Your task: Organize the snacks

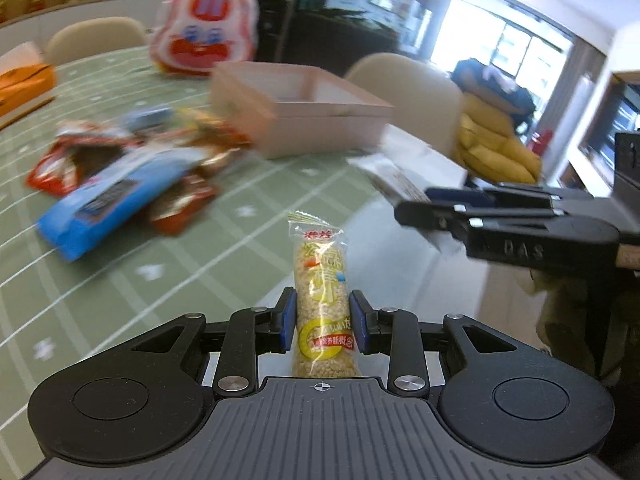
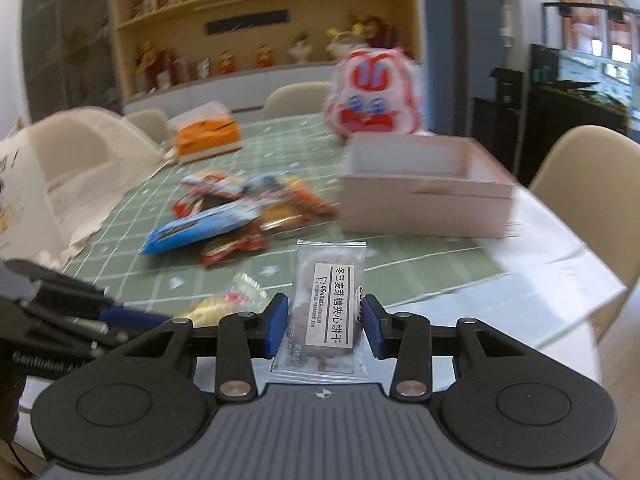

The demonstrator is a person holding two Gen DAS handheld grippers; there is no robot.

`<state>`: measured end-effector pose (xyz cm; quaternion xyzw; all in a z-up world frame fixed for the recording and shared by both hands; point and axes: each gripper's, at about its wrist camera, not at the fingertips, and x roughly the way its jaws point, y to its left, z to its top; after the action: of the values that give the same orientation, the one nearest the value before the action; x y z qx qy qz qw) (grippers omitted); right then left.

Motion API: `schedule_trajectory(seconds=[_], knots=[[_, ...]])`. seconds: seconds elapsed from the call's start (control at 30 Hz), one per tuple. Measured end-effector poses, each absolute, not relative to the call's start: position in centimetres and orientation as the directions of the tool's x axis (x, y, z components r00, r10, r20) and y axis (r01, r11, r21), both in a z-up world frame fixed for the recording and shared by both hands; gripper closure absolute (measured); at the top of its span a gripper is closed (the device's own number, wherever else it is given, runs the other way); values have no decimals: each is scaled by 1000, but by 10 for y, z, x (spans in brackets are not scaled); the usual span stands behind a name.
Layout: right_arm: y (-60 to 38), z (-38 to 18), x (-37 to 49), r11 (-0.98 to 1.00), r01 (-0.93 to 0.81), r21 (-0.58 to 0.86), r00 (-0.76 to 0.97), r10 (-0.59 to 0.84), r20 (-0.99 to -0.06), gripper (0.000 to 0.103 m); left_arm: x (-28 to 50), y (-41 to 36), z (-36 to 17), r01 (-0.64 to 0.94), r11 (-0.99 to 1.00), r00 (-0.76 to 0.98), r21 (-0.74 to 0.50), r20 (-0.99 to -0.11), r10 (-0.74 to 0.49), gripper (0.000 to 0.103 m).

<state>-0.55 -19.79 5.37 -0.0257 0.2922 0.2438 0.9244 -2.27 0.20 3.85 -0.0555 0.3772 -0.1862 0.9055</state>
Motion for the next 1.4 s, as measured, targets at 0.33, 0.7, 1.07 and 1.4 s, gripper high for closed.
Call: schedule_trajectory(seconds=[0.33, 0.7, 1.07, 1.4], knots=[[-268, 130, 53, 933, -354, 62, 852, 349, -391, 63, 86, -31, 121, 344, 891, 729, -297, -514, -453, 69], [-266, 126, 194, 962, -240, 127, 838, 272, -474, 63, 274, -32, 53, 190, 867, 666, -461, -588, -459, 69], [-169, 80, 260, 882, -383, 273, 664, 469, -583, 59, 173, 77, 79, 136, 905, 789, -404, -509, -345, 69], [-113, 71, 215, 895, -413, 169, 663, 422, -618, 46, 85, 174, 51, -50, 936, 810, -349, -563, -166, 69]])
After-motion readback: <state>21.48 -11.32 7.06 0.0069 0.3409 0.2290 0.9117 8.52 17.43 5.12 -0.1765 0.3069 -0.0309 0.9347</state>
